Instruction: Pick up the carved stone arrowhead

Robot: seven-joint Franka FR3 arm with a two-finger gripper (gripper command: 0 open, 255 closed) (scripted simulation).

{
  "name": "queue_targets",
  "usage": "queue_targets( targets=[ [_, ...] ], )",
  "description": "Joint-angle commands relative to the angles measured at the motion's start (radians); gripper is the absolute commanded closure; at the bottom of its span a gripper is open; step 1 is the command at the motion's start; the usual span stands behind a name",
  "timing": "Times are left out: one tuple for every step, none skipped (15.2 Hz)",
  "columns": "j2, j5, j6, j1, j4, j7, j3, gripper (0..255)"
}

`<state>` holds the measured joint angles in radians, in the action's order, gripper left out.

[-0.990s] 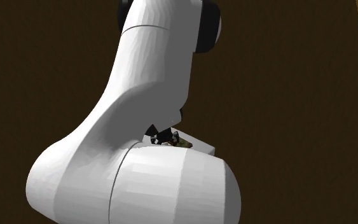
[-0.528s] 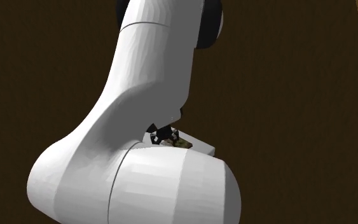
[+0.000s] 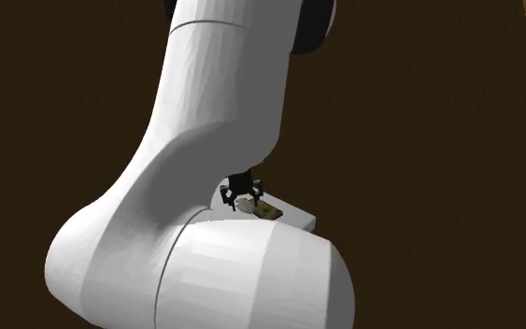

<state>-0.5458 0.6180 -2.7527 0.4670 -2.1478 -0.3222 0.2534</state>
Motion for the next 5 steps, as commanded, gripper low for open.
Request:
queue_targets(
  targets=[
    [0.023, -0.018, 0.018, -0.012, -0.005, 0.016, 0.017, 255],
    [0.035, -0.027, 0.027, -0.019, -0.009, 0.024, 0.025, 255],
    [0.047, -0.037, 0.035, -0.025, -0.013, 0.032, 0.034, 255],
    [0.049, -0.038, 0.037, -0.026, -0.013, 0.034, 0.035, 255],
    [0.049, -0.038, 0.037, -0.026, -0.013, 0.034, 0.035, 255]
  ],
)
